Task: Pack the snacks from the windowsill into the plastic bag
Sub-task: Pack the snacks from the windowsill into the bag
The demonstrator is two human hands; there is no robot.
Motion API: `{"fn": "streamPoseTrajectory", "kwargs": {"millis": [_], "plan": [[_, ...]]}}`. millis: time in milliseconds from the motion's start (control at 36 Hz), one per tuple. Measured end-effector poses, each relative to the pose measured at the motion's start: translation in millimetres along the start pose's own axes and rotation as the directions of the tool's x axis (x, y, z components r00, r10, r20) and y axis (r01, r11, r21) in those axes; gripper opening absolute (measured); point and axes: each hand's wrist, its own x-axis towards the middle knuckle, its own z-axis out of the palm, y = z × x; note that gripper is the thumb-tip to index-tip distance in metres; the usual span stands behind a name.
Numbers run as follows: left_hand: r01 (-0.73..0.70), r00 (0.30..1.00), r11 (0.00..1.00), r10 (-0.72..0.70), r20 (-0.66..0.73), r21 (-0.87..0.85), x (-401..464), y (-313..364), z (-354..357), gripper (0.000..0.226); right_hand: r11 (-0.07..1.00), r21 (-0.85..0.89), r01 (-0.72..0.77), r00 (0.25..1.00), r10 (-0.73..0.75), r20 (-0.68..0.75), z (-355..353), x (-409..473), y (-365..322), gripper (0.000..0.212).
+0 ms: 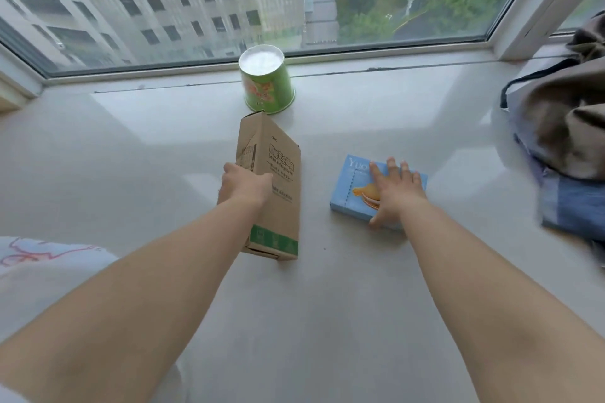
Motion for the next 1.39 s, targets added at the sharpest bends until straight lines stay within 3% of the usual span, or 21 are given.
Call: {"fn": "streamPoseTrajectory", "kwargs": {"millis": [222,333,389,444,472,500,583,667,833,972,1083,1250,1333,1389], "plan": [[-0.029,0.999,0.995,0.031,-0.016,0.094,-14,3,4,0.059,1.000,-0.012,-0.026,0.999,0.026,-0.043,19,-14,-19,0.115],[0.011,1.000,1.000,-0.011,0.022,0.002,-25,-10,-7,0.059,0.952,0.281,-0.120,0.992,0.103,0.077,17,-33,-35,0.117],[0.065,0.997,0.992,-0.060,0.046,-0.106,-30,-20,-17,0.059,0.785,0.588,-0.192,0.976,0.093,0.195,12,-42,-36,0.113],[0.099,0.994,0.976,-0.090,0.058,-0.195,-38,-29,-28,0.058,0.365,0.901,-0.234,0.962,-0.047,0.269,5,-58,-37,0.100],[0.097,0.994,0.970,-0.086,0.060,-0.221,-43,-33,-33,0.058,0.167,0.959,-0.229,0.959,-0.130,0.252,1,-67,-38,0.088],[0.082,0.996,0.967,-0.070,0.060,-0.239,-49,-35,-39,0.057,0.038,0.974,-0.225,0.953,-0.200,0.228,-3,-75,-39,0.077],[-0.012,0.999,0.953,0.026,0.044,-0.302,-71,-38,-58,0.046,-0.101,0.973,-0.209,0.920,-0.356,0.161,-16,-101,-52,0.072],[-0.161,0.987,0.949,0.157,-0.037,-0.270,-101,-40,-82,0.043,-0.065,0.984,-0.168,0.918,-0.375,0.132,-32,-126,-79,0.085],[-0.368,0.922,0.920,0.343,-0.180,-0.134,-150,-58,-135,0.043,-0.020,0.997,-0.068,0.931,-0.361,0.056,-65,-184,-138,0.078],[-0.461,0.868,0.880,0.420,-0.265,-0.117,-177,-87,-179,0.045,0.051,0.997,0.051,0.957,-0.289,-0.034,-90,-229,-189,0.104],[-0.521,0.828,0.841,0.456,-0.325,-0.147,-189,-118,-223,0.042,0.009,0.996,0.093,0.971,-0.222,-0.089,-100,-259,-223,0.085],[-0.601,0.758,0.784,0.497,-0.422,-0.157,-190,-173,-286,0.042,-0.044,0.984,0.170,0.971,-0.161,-0.175,-113,-304,-274,0.075],[-0.621,0.760,0.747,0.501,-0.414,-0.236,-184,-202,-311,0.040,0.016,0.978,0.209,0.977,-0.049,-0.208,-112,-312,-296,0.076],[-0.649,0.752,0.703,0.533,-0.388,-0.291,-180,-221,-326,0.038,0.124,0.970,0.211,0.976,0.022,-0.216,-109,-318,-313,0.053]]}}
